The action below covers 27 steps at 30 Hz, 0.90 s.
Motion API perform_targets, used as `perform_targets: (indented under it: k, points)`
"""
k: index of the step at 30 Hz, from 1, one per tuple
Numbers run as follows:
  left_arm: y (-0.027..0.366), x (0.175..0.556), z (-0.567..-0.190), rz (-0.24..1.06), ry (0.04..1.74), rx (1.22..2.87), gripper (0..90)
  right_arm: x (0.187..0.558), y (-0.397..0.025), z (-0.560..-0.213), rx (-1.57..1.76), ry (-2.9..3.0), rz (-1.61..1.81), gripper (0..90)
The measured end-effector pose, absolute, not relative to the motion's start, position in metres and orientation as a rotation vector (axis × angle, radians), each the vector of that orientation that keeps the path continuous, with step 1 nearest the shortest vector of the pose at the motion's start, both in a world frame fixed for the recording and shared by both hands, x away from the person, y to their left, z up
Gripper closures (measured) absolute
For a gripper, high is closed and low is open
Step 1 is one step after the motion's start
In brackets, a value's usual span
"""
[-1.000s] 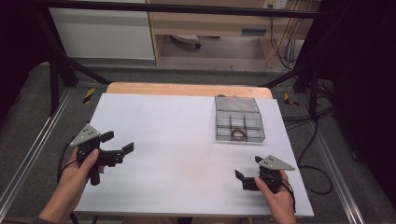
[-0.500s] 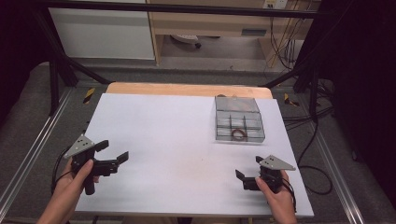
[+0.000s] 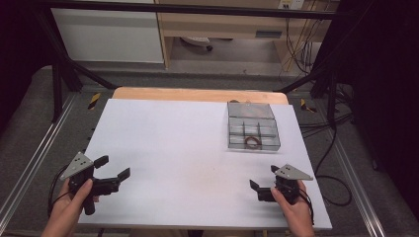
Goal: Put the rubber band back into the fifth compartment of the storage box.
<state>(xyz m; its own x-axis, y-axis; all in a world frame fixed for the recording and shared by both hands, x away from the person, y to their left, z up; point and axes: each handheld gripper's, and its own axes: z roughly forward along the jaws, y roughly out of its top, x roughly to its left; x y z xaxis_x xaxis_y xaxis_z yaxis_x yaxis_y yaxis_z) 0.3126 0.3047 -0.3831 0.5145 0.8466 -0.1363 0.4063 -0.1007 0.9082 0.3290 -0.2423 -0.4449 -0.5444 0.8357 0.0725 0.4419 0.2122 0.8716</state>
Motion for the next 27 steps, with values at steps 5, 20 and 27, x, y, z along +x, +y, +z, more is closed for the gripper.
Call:
perform_targets:
  k: [5,20,27]
  points:
    - [0.309,0.306,-0.388,0.541,1.072,1.719,5.6,0.329,-0.243,-0.445,1.184,2.081,1.276,2.1]
    - [0.313,0.288,-0.417,0.559,1.093,1.725,6.2,0.328,-0.249,-0.446,1.197,2.077,1.277,2.1]
    - [0.305,0.282,-0.424,0.591,1.084,1.714,6.4,0.327,-0.251,-0.446,1.199,2.077,1.278,2.1]
